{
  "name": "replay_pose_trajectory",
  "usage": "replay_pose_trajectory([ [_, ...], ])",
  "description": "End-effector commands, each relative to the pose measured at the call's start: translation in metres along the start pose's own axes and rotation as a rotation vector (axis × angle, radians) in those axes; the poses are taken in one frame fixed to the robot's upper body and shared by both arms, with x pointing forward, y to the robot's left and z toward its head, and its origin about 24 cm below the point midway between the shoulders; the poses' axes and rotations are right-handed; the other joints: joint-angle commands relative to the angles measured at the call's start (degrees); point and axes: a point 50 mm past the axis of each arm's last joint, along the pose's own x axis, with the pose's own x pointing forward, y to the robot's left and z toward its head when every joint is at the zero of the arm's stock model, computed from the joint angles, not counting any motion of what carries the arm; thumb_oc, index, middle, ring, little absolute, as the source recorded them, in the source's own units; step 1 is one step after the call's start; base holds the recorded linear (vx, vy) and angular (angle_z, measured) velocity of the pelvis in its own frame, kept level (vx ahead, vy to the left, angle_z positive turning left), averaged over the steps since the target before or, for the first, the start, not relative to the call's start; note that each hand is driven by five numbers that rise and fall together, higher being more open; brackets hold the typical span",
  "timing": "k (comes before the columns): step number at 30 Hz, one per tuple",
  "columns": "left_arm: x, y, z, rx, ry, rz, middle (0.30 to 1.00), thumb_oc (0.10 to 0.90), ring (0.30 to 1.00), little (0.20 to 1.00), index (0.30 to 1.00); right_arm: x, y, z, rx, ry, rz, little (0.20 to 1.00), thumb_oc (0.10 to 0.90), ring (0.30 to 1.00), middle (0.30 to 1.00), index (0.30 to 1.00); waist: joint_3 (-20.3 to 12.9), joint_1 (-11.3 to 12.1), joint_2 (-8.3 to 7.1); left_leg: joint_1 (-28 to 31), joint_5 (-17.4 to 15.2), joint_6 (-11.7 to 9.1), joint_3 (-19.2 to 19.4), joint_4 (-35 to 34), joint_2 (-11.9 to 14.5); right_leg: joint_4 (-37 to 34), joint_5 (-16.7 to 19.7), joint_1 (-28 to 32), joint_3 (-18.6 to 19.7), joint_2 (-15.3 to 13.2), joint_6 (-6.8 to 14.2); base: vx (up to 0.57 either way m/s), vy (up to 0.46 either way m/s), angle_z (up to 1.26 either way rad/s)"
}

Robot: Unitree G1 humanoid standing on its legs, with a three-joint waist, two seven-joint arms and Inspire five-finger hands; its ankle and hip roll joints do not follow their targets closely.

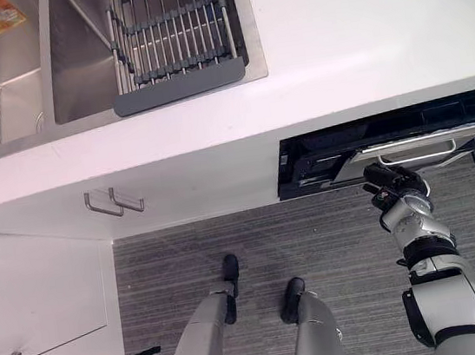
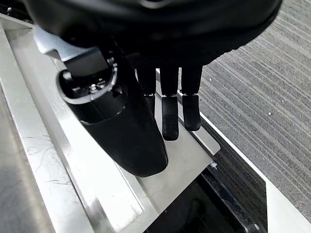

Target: Place the dishes in the dishwasher.

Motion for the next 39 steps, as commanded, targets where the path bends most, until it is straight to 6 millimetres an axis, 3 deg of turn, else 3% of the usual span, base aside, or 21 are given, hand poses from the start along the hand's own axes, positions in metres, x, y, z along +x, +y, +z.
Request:
replay_pose_trajectory([
  [1,-0.007,0.036,-0.005,0.072,0.001,0.070,0.900,0.800,0.900,0.900,0.900,-0.095,0.140,0.203,0.214,-0.705,0.597,0.300,0.400,0.300,0.300,0.300,-0.5,4.8,-1.08,3.3,-8.3,5.3,1.8,2.3,-3.4,1.0,0.2,-1.8,9.7,2.5,1.4,0.00,0.000,0.00],
  [20,-0.009,0.050,-0.006,0.067,0.002,0.108,0.900,0.800,0.900,0.900,0.900,-0.137,0.161,0.235,0.261,-0.865,0.709,0.300,0.400,0.300,0.300,0.300,-0.5,6.4,-3.55,2.6,-8.4,5.9,1.0,2.3,-3.8,-2.8,2.5,-0.8,9.8,2.4,2.5,0.02,-0.006,0.01],
  [28,-0.011,0.058,-0.008,0.073,0.011,0.118,0.900,0.800,0.900,0.900,0.900,-0.144,0.163,0.238,0.291,-0.893,0.738,0.300,0.400,0.300,0.300,0.300,-0.5,6.7,-4.63,2.3,-8.6,6.0,0.9,2.3,-3.7,-4.6,3.6,-0.2,10.0,2.8,3.0,0.00,0.000,0.00],
  [31,-0.012,0.064,-0.004,0.052,0.000,0.147,0.900,0.800,0.900,0.900,0.900,-0.136,0.164,0.231,0.222,-0.849,0.731,0.300,0.400,0.300,0.300,0.300,-0.5,6.9,-5.58,1.8,-8.6,6.0,0.9,2.3,-3.4,-6.1,4.5,0.0,9.7,3.0,3.6,-0.03,-0.052,0.02],
  [32,-0.013,0.068,-0.003,0.043,-0.005,0.153,0.900,0.800,0.900,0.900,0.900,-0.128,0.164,0.223,0.160,-0.794,0.726,0.900,0.800,0.900,0.900,0.900,-0.5,6.9,-5.85,1.9,-8.8,5.9,0.9,2.3,-3.2,-6.9,4.8,0.5,9.7,3.1,3.8,-0.07,-0.071,0.03],
  [35,-0.013,0.070,-0.002,0.025,-0.017,0.163,0.900,0.800,0.900,0.900,0.900,-0.102,0.156,0.195,0.094,-0.666,0.707,0.900,0.800,0.900,0.900,0.900,-0.5,6.5,-6.32,2.6,-9.2,5.7,1.2,2.3,-2.6,-8.8,5.6,1.8,9.6,3.3,4.2,-0.06,-0.018,-0.02],
  [37,-0.012,0.065,0.001,-0.027,-0.028,0.135,0.900,0.800,0.900,0.900,0.900,-0.072,0.141,0.150,0.066,-0.514,0.690,0.900,0.800,0.900,0.900,0.900,-0.5,5.8,-6.51,3.9,-9.6,5.5,1.6,2.3,-2.0,-11.1,6.6,3.7,9.4,3.3,4.7,-0.06,-0.013,-0.06],
  [38,-0.012,0.064,0.002,-0.036,-0.030,0.130,0.900,0.800,0.900,0.900,0.900,-0.069,0.138,0.143,0.062,-0.494,0.686,0.900,0.800,0.900,0.900,0.900,-0.5,5.6,-6.50,4.1,-9.7,5.5,1.7,2.3,-1.9,-11.3,6.7,4.0,9.4,3.3,4.8,-0.07,-0.001,-0.07],
  [39,-0.010,0.058,0.006,-0.070,-0.047,0.110,0.900,0.800,0.900,0.900,0.900,-0.055,0.127,0.113,0.044,-0.410,0.671,0.900,0.800,0.900,0.900,0.900,-0.5,4.9,-6.28,4.8,-10.0,5.5,2.0,2.3,-1.6,-12.4,7.2,5.0,9.2,3.2,5.0,-0.07,0.002,-0.04],
])
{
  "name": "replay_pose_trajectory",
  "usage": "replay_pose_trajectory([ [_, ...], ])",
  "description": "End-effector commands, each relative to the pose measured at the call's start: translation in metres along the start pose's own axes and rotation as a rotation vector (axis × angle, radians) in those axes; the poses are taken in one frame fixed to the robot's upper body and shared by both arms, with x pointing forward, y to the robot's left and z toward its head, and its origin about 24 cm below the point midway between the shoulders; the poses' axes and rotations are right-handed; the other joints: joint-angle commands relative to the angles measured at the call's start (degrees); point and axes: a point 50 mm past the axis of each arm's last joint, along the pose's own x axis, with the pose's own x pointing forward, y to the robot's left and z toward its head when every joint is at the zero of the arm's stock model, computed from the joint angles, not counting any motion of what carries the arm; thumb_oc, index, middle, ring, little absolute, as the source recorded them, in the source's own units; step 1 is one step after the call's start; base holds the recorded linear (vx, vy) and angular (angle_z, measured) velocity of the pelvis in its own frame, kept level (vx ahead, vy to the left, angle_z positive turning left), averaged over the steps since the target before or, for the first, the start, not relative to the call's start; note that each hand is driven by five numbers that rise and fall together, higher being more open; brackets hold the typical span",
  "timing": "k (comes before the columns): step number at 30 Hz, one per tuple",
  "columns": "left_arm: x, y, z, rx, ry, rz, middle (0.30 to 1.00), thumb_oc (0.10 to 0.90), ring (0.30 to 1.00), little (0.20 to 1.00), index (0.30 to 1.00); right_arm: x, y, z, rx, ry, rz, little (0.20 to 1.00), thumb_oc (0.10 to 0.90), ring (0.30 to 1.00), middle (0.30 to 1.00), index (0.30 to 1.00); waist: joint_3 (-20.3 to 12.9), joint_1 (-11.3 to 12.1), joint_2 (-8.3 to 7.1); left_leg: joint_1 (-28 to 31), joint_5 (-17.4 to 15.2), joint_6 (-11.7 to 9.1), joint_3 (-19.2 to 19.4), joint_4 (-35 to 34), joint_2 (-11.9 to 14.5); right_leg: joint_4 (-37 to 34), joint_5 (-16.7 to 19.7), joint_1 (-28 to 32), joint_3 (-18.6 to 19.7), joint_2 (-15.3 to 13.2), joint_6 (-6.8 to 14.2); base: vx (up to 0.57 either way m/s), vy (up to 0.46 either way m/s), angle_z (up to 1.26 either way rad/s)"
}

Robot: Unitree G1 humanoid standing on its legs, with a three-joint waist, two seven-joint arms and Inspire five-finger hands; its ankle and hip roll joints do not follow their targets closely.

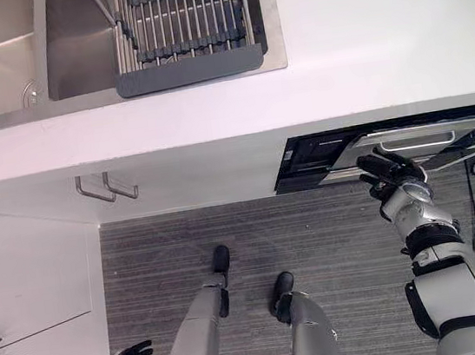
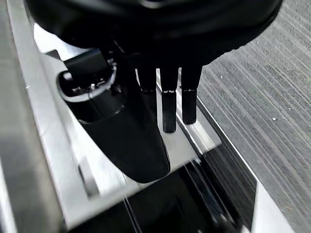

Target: Place the dishes in the dishwasher.

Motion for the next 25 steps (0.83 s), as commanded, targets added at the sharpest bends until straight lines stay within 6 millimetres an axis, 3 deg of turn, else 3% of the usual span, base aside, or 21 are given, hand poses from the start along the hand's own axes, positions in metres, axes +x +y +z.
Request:
replay_pose_trajectory([
  [1,-0.006,0.031,-0.001,-0.022,0.005,0.053,0.900,0.800,0.900,0.900,0.900,-0.033,0.096,0.100,0.047,-0.416,0.476,0.900,0.800,0.900,0.900,0.900,-1.3,2.6,-3.63,5.8,-11.8,6.2,4.2,3.5,-4.3,-5.9,2.7,3.6,9.3,-1.6,5.4,-0.12,0.019,0.05],
  [2,-0.005,0.020,0.002,-0.057,-0.014,0.005,0.900,0.800,0.900,0.900,0.900,-0.023,0.080,0.055,0.040,-0.313,0.455,0.900,0.800,0.900,0.900,0.900,-1.3,1.5,-2.95,7.0,-12.2,6.0,4.5,3.5,-3.9,-7.3,3.2,5.2,9.2,-1.6,5.6,-0.08,0.019,0.08],
  [4,-0.004,0.014,0.003,-0.078,-0.016,-0.025,0.900,0.800,0.900,0.900,0.900,-0.022,0.074,0.029,0.022,-0.265,0.446,0.900,0.800,0.900,0.900,0.900,-1.3,0.8,-2.62,7.7,-12.4,5.9,4.6,3.5,-3.8,-8.2,3.6,6.1,9.1,-1.8,5.9,-0.07,0.015,0.13],
  [5,-0.003,0.004,0.003,-0.124,-0.011,-0.069,0.900,0.800,0.900,0.900,0.900,-0.023,0.065,-0.003,0.013,-0.216,0.427,0.900,0.800,0.900,0.900,0.900,-1.6,-0.2,-2.13,8.3,-12.6,5.8,5.0,3.5,-3.7,-8.2,3.5,6.6,9.1,-2.2,6.0,-0.08,0.013,0.27],
  [11,-0.003,-0.009,-0.011,-0.161,0.043,-0.107,0.900,0.800,0.900,0.900,0.900,-0.035,0.046,-0.078,-0.025,-0.079,0.395,0.900,0.800,0.900,0.900,0.900,-4.1,-3.2,-1.77,9.2,-13.5,4.8,6.4,3.5,-3.1,-8.2,2.7,6.9,9.6,-2.9,6.3,-0.06,0.016,0.04],
  [12,-0.004,-0.013,-0.019,-0.169,0.065,-0.110,0.900,0.800,0.900,0.900,0.900,-0.042,0.032,-0.100,-0.038,-0.037,0.377,0.900,0.800,0.900,0.900,0.900,-5.1,-4.2,-1.67,9.5,-13.8,4.4,6.7,3.5,-2.8,-8.2,2.3,7.1,9.8,-3.1,6.5,-0.08,0.005,0.09],
  [13,-0.004,-0.013,-0.020,-0.170,0.068,-0.109,0.900,0.800,0.900,0.900,0.900,-0.042,0.030,-0.103,-0.042,-0.028,0.374,0.900,0.800,0.900,0.900,0.900,-5.2,-4.3,-1.65,9.6,-13.9,4.3,6.7,3.5,-2.8,-8.2,2.2,7.2,9.8,-3.1,6.5,-0.08,0.002,0.02],
  [18,-0.007,-0.015,-0.034,-0.207,0.104,-0.098,0.900,0.800,0.900,0.900,0.900,-0.062,-0.004,-0.158,-0.113,0.113,0.319,0.900,0.800,0.900,0.900,0.900,-8.8,-6.9,-1.54,10.6,-14.5,3.2,7.9,3.5,-1.8,-8.2,1.6,7.7,10.2,-3.5,6.9,-0.06,0.003,-0.18],
  [23,-0.006,-0.019,-0.030,-0.201,0.094,-0.099,0.900,0.800,0.900,0.900,0.900,-0.078,-0.035,-0.197,-0.175,0.248,0.219,0.900,0.800,0.900,0.900,0.900,-11.4,-8.8,-1.45,11.8,-15.1,2.3,8.9,3.5,-1.1,-8.2,1.2,8.4,10.4,-3.8,7.2,-0.03,0.008,-0.08],
  [24,-0.006,-0.019,-0.030,-0.201,0.094,-0.099,0.900,0.800,0.900,0.900,0.900,-0.078,-0.035,-0.197,-0.175,0.248,0.219,0.900,0.800,0.900,0.900,0.900,-11.4,-8.8,-1.45,11.8,-15.1,2.3,8.9,3.5,-1.1,-8.2,1.2,8.4,10.4,-3.8,7.2,-0.01,0.012,-0.19],
  [25,-0.005,-0.021,-0.027,-0.192,0.079,-0.100,0.900,0.800,0.900,0.900,0.900,-0.085,-0.048,-0.209,-0.199,0.295,0.176,0.900,0.800,0.900,0.900,0.900,-12.1,-9.3,-1.40,12.2,-15.3,2.1,9.3,3.5,-0.9,-8.2,1.1,8.6,10.5,-3.8,7.3,-0.01,0.012,-0.24],
])
